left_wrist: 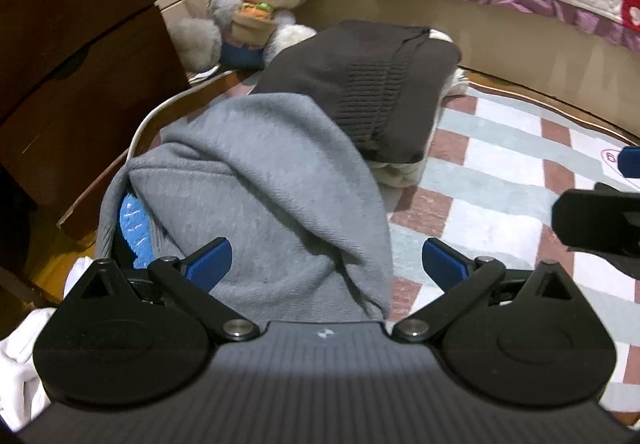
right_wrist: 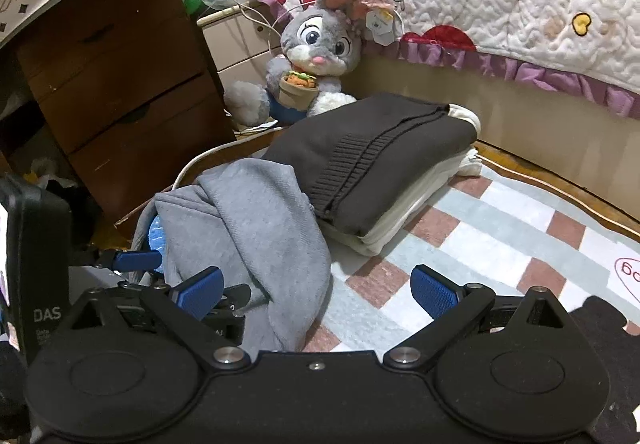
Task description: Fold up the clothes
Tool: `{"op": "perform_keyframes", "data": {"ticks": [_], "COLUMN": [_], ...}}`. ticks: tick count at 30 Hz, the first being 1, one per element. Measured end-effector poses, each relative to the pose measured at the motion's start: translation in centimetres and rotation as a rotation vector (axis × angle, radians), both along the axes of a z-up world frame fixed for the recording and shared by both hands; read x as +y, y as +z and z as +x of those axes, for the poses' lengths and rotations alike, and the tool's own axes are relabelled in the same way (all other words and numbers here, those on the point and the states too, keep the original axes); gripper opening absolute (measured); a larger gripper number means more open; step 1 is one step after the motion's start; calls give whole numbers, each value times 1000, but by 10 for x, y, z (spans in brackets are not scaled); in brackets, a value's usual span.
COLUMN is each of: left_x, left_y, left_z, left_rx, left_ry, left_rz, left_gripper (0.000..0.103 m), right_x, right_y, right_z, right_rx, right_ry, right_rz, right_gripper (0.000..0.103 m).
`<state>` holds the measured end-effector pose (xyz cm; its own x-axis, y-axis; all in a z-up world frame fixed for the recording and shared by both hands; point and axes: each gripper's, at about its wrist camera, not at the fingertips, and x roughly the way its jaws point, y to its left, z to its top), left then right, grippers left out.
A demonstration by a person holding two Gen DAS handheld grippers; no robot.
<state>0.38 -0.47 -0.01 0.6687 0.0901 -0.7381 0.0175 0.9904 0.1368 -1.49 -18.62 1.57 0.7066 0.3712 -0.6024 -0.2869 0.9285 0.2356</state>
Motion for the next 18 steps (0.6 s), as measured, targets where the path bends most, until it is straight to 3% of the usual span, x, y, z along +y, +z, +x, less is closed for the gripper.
{"op": "perform_keyframes", "data": {"ticks": [8,10,18], "left_x": [-16,-5,-8], "left_y": [8,4,-3], "left_z": [1,-6,-4], "left_rx": [19,13,30], "left_ry": [6,-55,-44], "left_rz": [-24,-36,-11], "left_gripper": [103,103,102], "right_x": [-3,-4,-4], "right_y": [-13,-15,-20], "right_z": [1,-1,-4], "right_rx": [73,68,69], "right_ry": [-24,-19,-7], "right_rz": [-13,-17,-42], "right_gripper": [101,101,102]}}
